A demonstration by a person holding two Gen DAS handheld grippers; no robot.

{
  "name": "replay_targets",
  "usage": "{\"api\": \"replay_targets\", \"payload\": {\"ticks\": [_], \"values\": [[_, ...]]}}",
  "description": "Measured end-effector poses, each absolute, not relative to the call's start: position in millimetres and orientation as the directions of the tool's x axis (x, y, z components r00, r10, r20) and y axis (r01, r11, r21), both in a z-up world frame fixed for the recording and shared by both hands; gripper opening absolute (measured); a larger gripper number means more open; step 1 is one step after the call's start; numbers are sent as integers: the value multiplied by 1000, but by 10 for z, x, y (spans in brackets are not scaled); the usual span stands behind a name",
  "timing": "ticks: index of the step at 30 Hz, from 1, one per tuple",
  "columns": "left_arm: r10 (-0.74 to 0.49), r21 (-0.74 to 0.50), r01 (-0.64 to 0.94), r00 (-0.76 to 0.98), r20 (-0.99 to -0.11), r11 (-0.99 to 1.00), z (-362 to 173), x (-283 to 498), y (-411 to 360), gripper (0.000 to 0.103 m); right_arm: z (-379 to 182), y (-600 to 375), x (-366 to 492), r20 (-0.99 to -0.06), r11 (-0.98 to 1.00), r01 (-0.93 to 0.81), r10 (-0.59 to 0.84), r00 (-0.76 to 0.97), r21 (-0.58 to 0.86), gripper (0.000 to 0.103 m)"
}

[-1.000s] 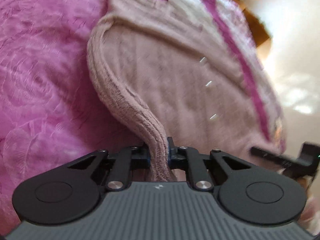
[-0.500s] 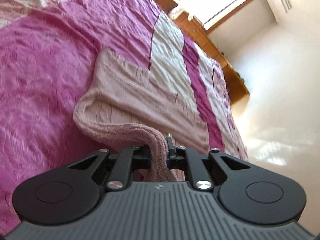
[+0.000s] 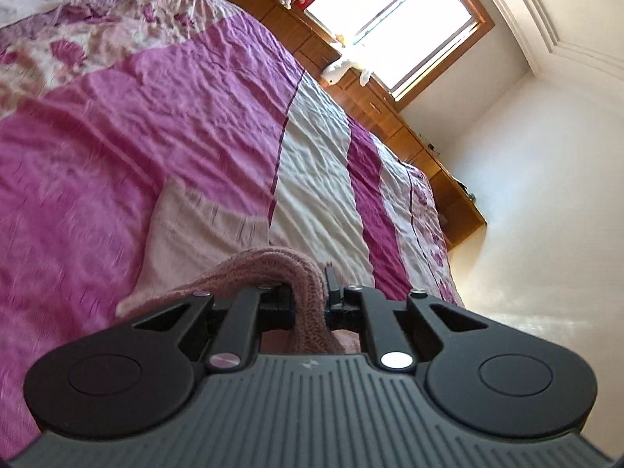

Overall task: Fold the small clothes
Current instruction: 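Grasp the hem with the left tool while the right tool grasps the hem, then fold the hem up over the body toward the collar with both tools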

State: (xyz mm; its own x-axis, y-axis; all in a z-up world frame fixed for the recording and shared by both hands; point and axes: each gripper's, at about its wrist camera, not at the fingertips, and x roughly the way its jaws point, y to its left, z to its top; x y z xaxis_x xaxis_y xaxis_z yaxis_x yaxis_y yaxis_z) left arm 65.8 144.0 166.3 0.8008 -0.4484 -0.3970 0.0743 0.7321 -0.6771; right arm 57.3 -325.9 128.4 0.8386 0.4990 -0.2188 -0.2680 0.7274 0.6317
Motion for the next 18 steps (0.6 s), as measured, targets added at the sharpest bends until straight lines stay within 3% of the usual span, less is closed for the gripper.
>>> {"api": "replay_targets", "payload": {"ticks": [13,18], "values": [[-361,-617,3,813,-456,787,1601,1832,1387,13,1228,-3231,1501,-220,732,-215,448,866,646,9],[-317,-579,-58,790,-525,814,1289,2314,1378,13,966,-3174,1875,-286,753,-151,416,863,640,9]]}}
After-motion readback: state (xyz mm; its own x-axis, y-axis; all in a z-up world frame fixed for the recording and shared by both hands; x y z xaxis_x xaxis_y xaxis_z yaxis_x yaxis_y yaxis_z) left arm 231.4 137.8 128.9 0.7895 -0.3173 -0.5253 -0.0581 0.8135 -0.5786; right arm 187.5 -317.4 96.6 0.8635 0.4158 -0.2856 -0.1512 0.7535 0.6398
